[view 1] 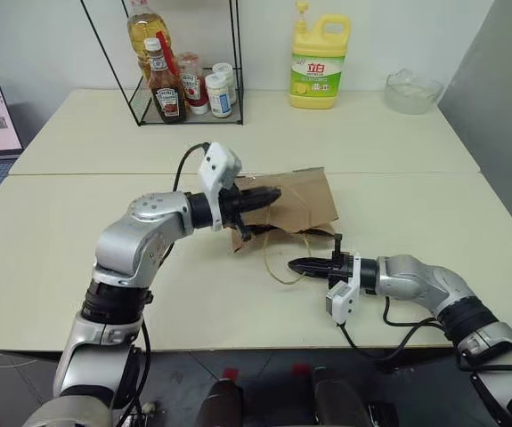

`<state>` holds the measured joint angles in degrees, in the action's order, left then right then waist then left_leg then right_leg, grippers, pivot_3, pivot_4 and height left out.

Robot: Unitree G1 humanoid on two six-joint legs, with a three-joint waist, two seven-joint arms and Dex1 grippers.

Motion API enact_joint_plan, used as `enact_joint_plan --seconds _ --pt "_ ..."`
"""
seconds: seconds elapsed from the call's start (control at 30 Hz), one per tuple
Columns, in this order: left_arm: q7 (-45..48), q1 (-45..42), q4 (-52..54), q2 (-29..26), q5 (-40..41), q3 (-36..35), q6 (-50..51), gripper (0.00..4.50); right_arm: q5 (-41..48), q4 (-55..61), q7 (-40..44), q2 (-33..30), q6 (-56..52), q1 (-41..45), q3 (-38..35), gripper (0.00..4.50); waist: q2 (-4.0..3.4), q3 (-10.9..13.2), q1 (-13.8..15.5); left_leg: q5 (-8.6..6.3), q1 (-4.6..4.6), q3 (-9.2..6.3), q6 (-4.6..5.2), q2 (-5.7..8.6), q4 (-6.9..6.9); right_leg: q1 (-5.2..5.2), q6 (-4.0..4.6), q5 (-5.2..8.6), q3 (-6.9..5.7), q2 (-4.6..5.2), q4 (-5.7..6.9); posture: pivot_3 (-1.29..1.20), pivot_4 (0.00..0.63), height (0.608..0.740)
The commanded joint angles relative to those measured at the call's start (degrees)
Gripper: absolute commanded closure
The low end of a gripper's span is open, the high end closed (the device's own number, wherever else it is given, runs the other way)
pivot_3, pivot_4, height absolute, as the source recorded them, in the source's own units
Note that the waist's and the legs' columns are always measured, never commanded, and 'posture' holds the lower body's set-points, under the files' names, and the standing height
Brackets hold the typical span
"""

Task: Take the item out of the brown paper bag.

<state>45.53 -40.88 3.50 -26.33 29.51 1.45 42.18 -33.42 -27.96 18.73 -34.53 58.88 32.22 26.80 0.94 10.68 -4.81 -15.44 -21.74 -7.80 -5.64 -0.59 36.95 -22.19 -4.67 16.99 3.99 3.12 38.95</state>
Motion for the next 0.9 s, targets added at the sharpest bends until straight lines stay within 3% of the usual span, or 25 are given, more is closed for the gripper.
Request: enact_joint_plan --seconds 0.03,0.43,0.53,0.73,0.9 --pt "-3.2 -4.4 -0.2 1.6 3.9 -5.7 1.8 4.50 4.5 -0.4 5.4 0.8 -1.7 -1.8 2.1 4.48 0.02 0.0 0.0 0.00 0.00 0.00 0.00 0.00 0.00 0.00 0.00 0.00 0.00 0.00 0.00 0.00 0.150 0.740" --pt "-6.8 -7.9 -1.7 3.4 8.8 -9.9 6.3 4.50 8.1 -0.7 11.4 1.5 -4.7 -1.3 1.7 4.48 0.05 0.0 -0.1 0.01 0.06 0.00 -0.02 -0.01 -0.01 0.02 0.00 0.00 -0.02 0.00 0.00 0.00 0.150 0.740" --pt "-6.7 -7.1 -0.4 3.3 9.7 -9.6 7.0 4.50 12.8 2.5 15.9 0.5 -7.3 -3.0 1.7 3.82 0.05 0.0 0.0 0.01 0.05 -0.01 -0.02 -0.01 0.00 0.04 0.00 0.00 -0.02 0.00 0.00 0.00 0.150 0.740" --pt "-6.0 -6.0 0.3 3.0 9.9 -8.9 6.9 4.50 18.7 13.6 21.2 -3.7 -13.9 -8.0 -1.1 1.70 0.05 0.0 0.2 0.01 0.03 -0.03 -0.02 0.00 0.00 0.04 0.00 0.00 -0.02 0.01 0.00 0.00 0.150 0.740" --pt "-5.2 -4.9 1.5 3.0 10.5 -8.7 7.5 4.50 25.2 24.7 23.7 -10.7 -19.0 -15.1 -7.3 0.01 0.05 0.0 0.3 0.00 0.00 -0.02 -0.01 0.02 0.01 0.03 0.00 0.00 0.00 0.02 -0.02 0.00 0.150 0.740"
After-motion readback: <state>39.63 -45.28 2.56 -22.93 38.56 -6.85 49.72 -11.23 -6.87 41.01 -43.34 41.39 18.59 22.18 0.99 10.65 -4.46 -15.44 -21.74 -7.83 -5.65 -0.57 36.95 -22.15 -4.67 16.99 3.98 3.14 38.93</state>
